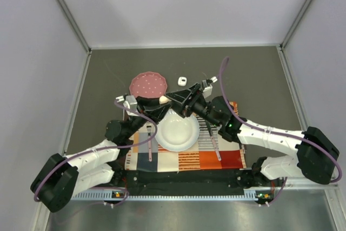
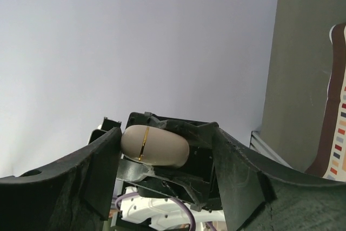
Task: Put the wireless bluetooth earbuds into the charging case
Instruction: Pass from the right arm to the left
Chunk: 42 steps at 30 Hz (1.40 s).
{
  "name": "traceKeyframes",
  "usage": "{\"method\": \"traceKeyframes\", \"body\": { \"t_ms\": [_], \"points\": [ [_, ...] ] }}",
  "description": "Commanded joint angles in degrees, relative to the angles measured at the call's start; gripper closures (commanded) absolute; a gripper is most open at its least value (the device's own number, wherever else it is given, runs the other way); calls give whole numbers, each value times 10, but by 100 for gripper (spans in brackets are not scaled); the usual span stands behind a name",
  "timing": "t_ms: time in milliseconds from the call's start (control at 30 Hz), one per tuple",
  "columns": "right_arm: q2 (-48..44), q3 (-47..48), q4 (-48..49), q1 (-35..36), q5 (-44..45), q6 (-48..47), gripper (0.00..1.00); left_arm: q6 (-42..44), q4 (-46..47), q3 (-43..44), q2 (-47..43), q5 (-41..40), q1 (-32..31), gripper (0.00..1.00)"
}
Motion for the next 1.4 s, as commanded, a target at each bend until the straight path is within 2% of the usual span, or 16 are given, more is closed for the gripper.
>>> {"method": "traceKeyframes", "body": {
  "t_ms": [0, 233, 333, 633, 833, 1100, 1200, 1267, 1300, 1367],
  "points": [
    [5, 23, 17, 10, -9, -9, 35, 12, 59, 10, -13, 19, -2, 100],
    [3, 13, 30, 10, -7, 1, 44, 18, 50, 10, -15, 13, -2, 100],
    [-2, 14, 25, 10, -8, 0, 54, 22, 42, 7, -18, 2, -2, 100],
    [-30, 7, -16, 10, 12, -4, 70, 42, -6, 14, -34, -8, -2, 100],
    [-24, 8, -16, 10, 8, -4, 73, 35, -3, 14, -38, -13, -2, 88],
    [-16, 11, -14, 10, 6, -1, 75, 28, 5, 14, -37, -15, -2, 82],
    [-18, 11, -20, 10, 9, -5, 74, 27, 5, 12, -41, -13, -2, 92],
    [-23, 9, -23, 10, 16, -13, 70, 29, 3, 11, -47, -11, -1, 100],
    [-26, 8, -27, 10, 21, -20, 62, 28, 3, 7, -50, -10, -2, 100],
    [-41, 8, -38, 10, 34, -55, 54, 33, 2, 4, -59, -1, -1, 100]
  ]
}}
